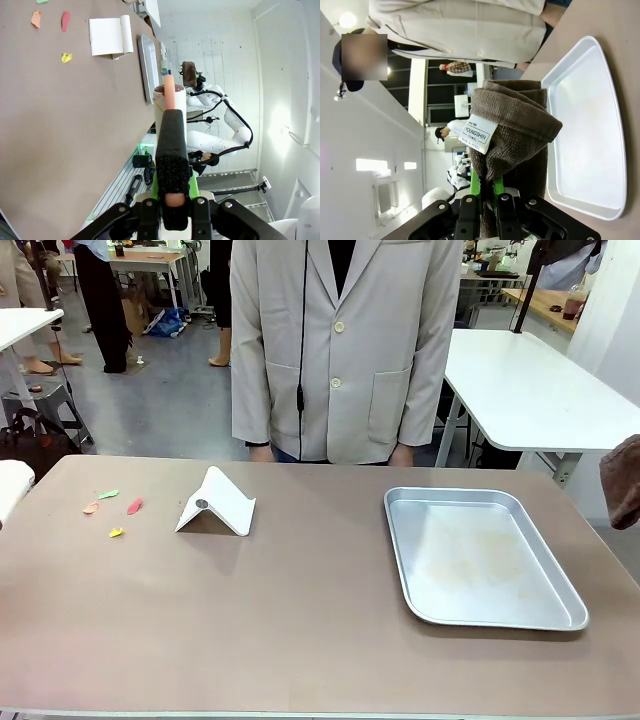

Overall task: Clean the surface of the table.
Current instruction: Clean the area not pointed to by the person.

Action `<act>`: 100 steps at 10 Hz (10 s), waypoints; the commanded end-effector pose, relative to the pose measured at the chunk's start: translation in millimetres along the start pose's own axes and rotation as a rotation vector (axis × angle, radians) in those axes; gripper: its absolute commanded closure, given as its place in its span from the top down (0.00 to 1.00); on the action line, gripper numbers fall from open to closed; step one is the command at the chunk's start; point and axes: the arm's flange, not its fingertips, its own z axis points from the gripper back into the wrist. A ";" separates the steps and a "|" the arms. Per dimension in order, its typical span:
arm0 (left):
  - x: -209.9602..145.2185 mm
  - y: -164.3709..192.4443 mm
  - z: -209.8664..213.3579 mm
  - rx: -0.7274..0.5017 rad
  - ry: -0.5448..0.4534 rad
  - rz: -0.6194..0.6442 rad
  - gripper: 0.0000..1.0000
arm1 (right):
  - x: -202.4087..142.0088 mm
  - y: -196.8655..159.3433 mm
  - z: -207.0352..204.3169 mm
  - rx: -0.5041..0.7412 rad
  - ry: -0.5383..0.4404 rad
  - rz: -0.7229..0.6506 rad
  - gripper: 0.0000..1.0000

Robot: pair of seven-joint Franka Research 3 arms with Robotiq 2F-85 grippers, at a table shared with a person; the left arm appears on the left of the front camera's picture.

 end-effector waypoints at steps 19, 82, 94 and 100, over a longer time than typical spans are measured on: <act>73.9 -19.9 -26.4 0.444 -0.123 0.103 0.22 | -0.4 3.7 3.2 0.010 0.007 0.006 0.00; -17.1 -2.3 46.1 0.214 -0.181 0.027 0.03 | -0.4 3.7 3.2 0.010 0.007 0.006 0.00; 60.0 28.0 -78.1 0.532 -0.228 0.049 0.03 | -0.4 3.7 3.2 0.010 0.007 0.006 0.00; 73.7 48.2 -81.0 0.577 -0.184 0.255 0.03 | -0.4 3.7 3.2 0.010 0.007 0.006 0.00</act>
